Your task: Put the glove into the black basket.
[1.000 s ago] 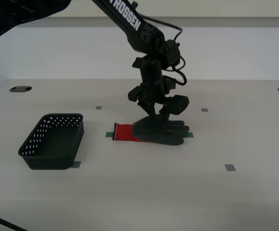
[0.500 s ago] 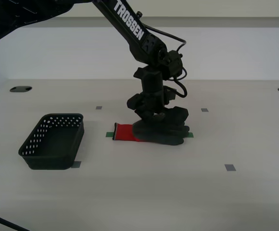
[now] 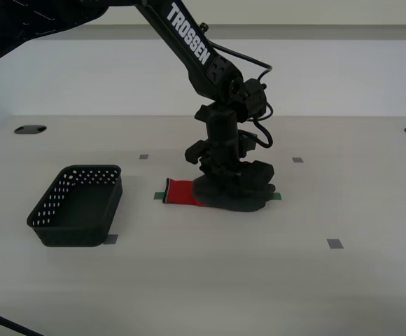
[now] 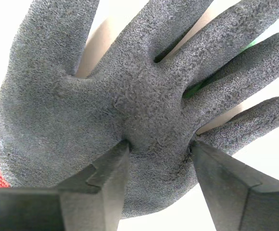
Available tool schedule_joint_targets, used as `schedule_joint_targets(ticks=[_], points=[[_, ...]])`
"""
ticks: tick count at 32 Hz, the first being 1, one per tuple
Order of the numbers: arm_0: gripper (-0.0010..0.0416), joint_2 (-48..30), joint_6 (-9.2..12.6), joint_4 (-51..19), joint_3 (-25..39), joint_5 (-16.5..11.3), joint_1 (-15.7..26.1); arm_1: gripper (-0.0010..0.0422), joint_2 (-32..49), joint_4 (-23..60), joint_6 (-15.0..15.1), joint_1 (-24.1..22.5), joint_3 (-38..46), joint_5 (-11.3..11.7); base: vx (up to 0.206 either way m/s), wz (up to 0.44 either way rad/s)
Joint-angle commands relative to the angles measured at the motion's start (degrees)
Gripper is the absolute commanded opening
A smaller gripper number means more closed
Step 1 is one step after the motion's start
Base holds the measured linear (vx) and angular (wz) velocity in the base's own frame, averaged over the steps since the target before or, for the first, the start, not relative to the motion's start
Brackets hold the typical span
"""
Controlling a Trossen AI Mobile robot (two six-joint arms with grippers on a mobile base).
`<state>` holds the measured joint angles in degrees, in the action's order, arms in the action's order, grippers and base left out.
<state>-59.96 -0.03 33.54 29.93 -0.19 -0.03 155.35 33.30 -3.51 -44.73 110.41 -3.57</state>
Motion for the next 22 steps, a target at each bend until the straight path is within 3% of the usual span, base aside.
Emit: schedule_joint_targets(ticks=[1, 7, 11, 22], points=[[0.0001, 0.02, 0.0, 0.26, 0.07, 0.02, 0.02, 0.0143, 0.02, 0.13, -0.17, -0.07, -0.07, 0.11, 0.0, 0.0], [0.0001, 0.02, 0.02, 0.26, 0.07, 0.02, 0.04, -0.0006, 0.02, -0.04, 1.49, -0.04, -1.68, 0.09, 0.0, 0.0], [0.0001, 0.02, 0.0, 0.28, 0.07, 0.02, 0.04, 0.0, 0.0, 0.17, 2.62, -0.04, -1.62, 0.09, 0.0, 0.0], [0.0001, 0.02, 0.02, 0.28, 0.07, 0.02, 0.04, -0.0001, -0.11, 14.91, 12.57, -0.04, 4.59, 0.09, 0.0, 0.0]])
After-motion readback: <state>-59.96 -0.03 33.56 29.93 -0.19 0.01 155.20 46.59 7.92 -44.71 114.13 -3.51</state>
